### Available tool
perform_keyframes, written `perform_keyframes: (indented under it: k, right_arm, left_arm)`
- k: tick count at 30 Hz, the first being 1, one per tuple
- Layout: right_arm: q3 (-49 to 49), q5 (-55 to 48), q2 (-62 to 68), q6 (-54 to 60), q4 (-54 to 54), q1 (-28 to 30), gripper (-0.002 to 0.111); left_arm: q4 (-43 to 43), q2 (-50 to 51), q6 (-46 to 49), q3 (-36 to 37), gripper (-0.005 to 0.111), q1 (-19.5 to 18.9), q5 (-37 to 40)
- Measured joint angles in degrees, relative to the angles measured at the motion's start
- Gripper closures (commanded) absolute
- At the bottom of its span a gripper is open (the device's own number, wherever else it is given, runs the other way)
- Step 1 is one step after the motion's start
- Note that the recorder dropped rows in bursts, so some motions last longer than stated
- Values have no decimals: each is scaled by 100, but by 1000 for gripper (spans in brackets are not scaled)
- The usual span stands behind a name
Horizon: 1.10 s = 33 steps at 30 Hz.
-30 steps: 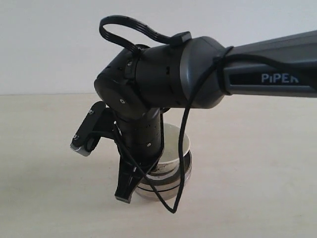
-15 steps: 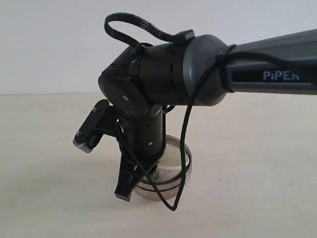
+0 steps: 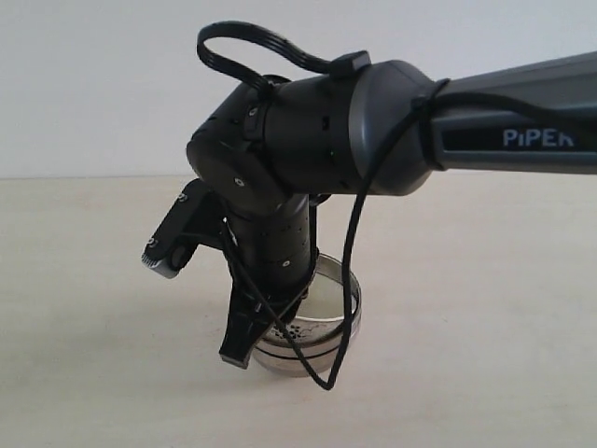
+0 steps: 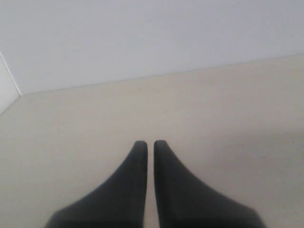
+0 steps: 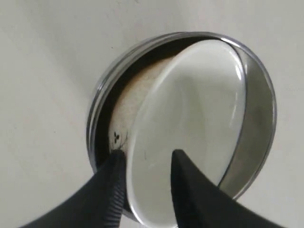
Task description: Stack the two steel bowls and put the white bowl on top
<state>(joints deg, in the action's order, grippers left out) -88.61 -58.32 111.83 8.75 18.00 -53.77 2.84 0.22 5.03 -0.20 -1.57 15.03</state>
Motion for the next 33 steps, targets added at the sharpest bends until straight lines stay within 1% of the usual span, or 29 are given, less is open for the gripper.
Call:
perform_keyframes:
  k: [1,6,7,14,15,16,17,21,33]
  right_arm:
    - [0,0,-37,-19,1,0,78]
    - [0,10,-188,-30,-13,0,58]
    - [0,10,-203,-30,-27,0,56]
    - [0,21,-203,-56,-65,0,57]
    - [0,21,-203,-72,-65,0,60]
    - [0,21,-203,-83,-90,0,64]
    - [0,21,-203,-91,-145,0,72]
    - [0,169,-203,-91,-384,0,109]
    - [0,365,-170,-287,-337,0,108]
  left_arm:
    - [0,0,0,0,103,0,0]
    - [0,0,0,0,103,0,0]
    - [0,0,0,0,103,0,0]
    - [0,0,0,0,103,0,0]
    - [0,0,0,0,103,0,0]
    - [0,0,0,0,103,0,0]
    - [0,0,0,0,103,0,0]
    - [0,0,0,0,103,0,0]
    - [0,0,0,0,103,0,0]
